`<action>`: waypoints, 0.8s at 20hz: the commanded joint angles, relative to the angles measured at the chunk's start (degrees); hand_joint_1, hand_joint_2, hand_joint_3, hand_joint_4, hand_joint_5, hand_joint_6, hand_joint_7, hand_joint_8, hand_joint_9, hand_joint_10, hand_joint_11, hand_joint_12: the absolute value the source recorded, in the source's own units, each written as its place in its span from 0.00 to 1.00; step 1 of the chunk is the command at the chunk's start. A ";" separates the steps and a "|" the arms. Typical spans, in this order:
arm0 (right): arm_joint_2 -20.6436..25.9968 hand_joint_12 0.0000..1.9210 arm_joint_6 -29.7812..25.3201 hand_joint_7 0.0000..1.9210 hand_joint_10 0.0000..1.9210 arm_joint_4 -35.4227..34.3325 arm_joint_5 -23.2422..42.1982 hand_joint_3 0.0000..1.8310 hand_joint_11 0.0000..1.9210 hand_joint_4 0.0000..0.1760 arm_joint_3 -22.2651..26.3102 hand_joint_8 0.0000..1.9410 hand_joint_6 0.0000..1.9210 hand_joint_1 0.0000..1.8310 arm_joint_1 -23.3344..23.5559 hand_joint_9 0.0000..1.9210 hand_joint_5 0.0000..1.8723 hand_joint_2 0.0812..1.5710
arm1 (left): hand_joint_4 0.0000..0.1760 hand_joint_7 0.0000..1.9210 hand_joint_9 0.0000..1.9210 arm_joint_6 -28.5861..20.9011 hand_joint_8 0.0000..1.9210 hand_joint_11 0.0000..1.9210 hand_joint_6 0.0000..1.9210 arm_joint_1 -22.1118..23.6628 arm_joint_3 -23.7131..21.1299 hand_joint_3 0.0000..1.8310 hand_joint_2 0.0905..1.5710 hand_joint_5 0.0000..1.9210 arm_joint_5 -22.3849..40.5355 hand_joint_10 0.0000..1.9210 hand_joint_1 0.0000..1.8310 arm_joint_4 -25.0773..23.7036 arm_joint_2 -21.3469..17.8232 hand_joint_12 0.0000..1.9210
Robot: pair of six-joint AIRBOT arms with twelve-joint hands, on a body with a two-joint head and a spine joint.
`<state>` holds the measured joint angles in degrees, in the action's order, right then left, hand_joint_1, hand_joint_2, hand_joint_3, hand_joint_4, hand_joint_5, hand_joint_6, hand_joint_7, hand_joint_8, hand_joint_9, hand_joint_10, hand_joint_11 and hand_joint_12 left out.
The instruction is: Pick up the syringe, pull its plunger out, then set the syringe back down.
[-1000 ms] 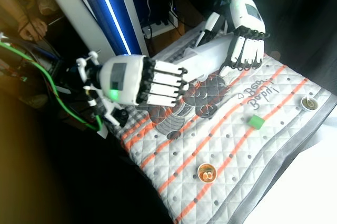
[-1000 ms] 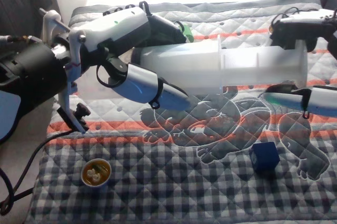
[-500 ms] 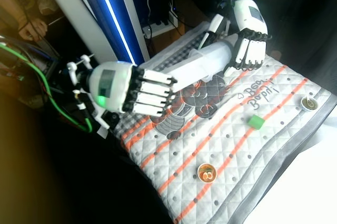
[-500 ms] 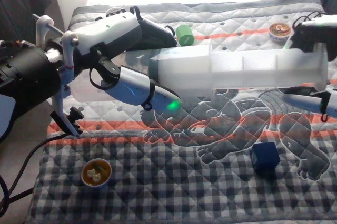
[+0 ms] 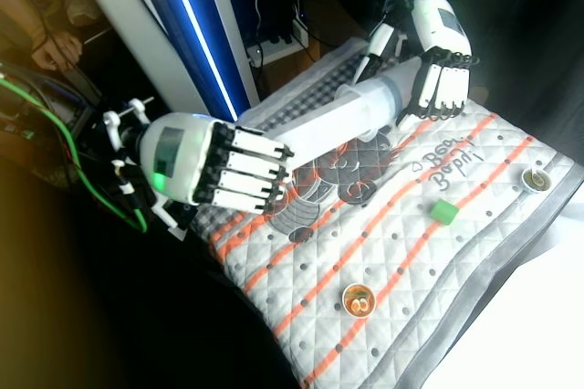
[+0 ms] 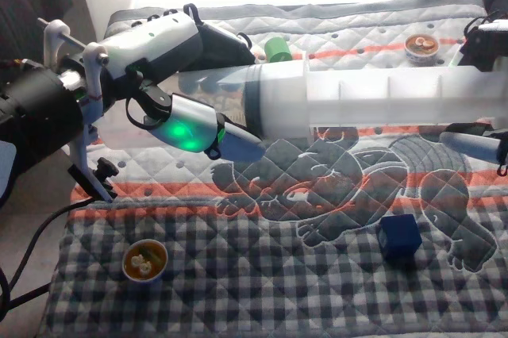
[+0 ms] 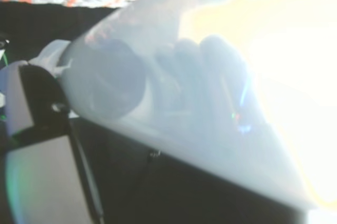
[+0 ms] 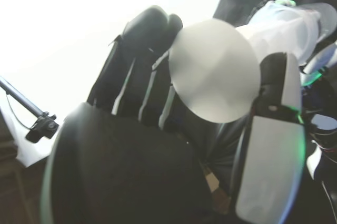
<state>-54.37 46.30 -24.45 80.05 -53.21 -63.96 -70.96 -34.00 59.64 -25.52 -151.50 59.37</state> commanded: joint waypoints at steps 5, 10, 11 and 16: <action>0.79 0.91 0.55 0.49 0.75 1.65 8.17 0.00 0.35 0.00 -0.29 0.65 0.50 0.67 -0.06 0.40 0.49 0.71 | 0.00 0.34 0.28 -1.07 0.86 0.22 0.47 0.33 1.31 0.00 0.76 0.49 -9.20 0.87 0.66 2.07 -1.05 1.00; 0.79 0.55 0.55 0.32 0.08 4.15 7.97 0.00 0.08 0.00 0.18 0.03 0.09 0.64 0.49 0.30 0.29 0.55 | 0.00 0.33 0.26 -1.08 0.87 0.23 0.49 0.32 1.51 0.00 0.77 0.47 -9.20 0.87 0.66 2.38 -0.74 1.00; 0.79 0.54 0.54 0.30 0.04 4.45 7.97 0.00 0.09 0.00 0.23 0.01 0.04 0.61 0.60 0.31 0.29 0.53 | 0.00 0.35 0.27 -1.08 0.82 0.21 0.50 0.29 1.54 0.00 0.76 0.49 -9.20 0.80 0.66 2.51 -0.68 1.00; 0.79 0.46 0.06 0.16 0.00 5.09 7.96 0.00 0.00 0.00 0.34 0.00 0.00 0.53 0.73 0.16 0.19 0.52 | 0.00 0.36 0.28 -1.09 0.75 0.17 0.53 -0.12 1.56 0.00 0.75 0.50 -9.11 0.68 0.66 2.73 -0.22 0.98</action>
<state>-53.78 46.70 -20.21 81.08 -52.93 -64.10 -70.72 -34.59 61.06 -26.94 -147.94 59.02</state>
